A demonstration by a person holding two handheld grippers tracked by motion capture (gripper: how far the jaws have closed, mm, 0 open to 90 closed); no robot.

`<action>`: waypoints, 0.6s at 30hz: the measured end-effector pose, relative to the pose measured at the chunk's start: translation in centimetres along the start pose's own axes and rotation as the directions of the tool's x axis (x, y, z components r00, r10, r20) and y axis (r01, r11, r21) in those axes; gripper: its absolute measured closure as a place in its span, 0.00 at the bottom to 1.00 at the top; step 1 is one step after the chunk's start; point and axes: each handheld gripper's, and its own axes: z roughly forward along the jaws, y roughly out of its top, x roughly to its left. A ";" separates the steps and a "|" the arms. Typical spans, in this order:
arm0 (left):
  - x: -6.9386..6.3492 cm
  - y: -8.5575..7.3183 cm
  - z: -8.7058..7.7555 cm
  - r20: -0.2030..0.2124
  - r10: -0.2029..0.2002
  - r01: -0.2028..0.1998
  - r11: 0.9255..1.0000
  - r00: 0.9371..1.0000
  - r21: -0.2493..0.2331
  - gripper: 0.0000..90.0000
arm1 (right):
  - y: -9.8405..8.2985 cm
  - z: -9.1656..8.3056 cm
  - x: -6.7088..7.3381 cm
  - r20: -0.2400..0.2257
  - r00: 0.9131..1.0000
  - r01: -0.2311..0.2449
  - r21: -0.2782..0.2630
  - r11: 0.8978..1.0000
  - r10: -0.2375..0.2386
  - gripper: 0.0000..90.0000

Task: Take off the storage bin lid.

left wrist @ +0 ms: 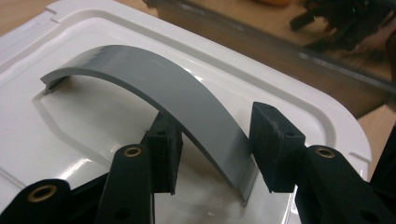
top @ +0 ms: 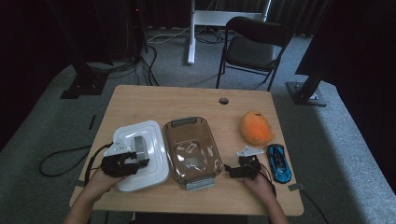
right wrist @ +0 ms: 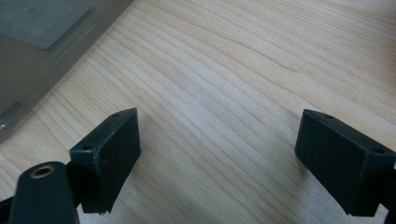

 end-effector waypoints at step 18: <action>1.5 -3.3 3.9 0.062 -0.031 0.029 0.999 0.998 0.027 0.62 | 0.0 0.0 0.0 0.000 1.000 0.000 0.000 1.000 0.000 0.15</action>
